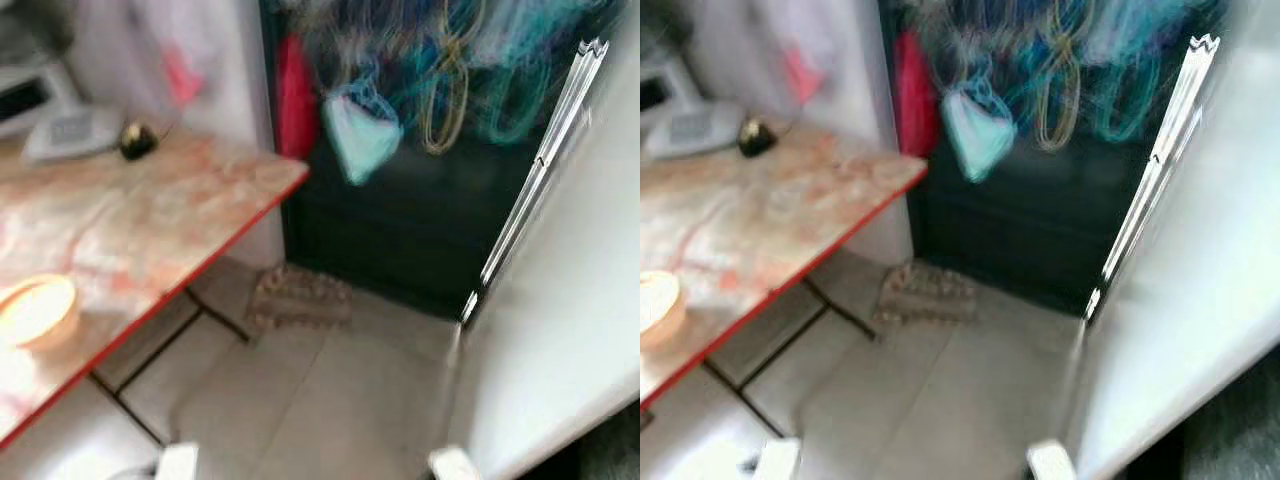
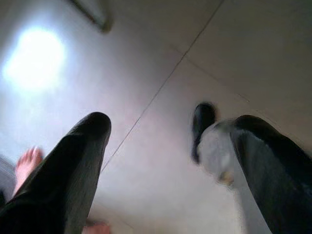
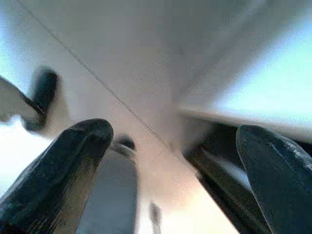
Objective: Restocking fridge
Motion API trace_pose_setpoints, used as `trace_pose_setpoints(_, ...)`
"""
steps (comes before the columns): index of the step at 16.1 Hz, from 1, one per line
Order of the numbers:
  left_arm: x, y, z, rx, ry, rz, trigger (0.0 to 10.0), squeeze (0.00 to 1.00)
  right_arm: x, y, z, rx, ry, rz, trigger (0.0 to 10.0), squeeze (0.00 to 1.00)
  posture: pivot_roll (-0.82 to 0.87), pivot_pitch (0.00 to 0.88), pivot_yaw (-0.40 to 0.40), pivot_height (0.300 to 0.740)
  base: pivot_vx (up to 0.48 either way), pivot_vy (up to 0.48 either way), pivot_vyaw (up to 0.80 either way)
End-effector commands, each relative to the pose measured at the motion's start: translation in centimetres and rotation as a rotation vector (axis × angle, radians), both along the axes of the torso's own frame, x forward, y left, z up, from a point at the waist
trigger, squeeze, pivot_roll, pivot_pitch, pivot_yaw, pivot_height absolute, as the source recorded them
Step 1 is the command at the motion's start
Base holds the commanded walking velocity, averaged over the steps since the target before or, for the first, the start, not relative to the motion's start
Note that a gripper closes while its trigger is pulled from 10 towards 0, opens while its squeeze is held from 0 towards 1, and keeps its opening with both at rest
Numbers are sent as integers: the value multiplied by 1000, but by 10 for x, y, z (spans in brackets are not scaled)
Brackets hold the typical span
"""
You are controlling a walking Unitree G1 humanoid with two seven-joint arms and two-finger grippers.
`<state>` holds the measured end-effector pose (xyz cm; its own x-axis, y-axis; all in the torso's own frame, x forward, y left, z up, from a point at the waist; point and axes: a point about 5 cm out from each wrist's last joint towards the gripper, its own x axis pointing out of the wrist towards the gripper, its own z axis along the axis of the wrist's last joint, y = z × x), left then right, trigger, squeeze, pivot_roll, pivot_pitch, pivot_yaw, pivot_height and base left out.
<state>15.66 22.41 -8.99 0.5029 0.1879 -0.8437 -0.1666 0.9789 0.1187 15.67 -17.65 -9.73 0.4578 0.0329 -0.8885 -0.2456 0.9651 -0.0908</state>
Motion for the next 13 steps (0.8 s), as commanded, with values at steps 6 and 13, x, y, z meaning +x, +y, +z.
trace_pose_setpoints(6,4,-3,1,7,-11,-6,10000,0,-8,-7,-2,-12,25,-5,10000,0,-78,0,32,740,0,0,800)
trace_pose_setpoints(13,5,-2,4,39,-92,27,10000,0,-11,-6,-4,21,19,-46,10000,0,-62,0,36,740,0,0,571)
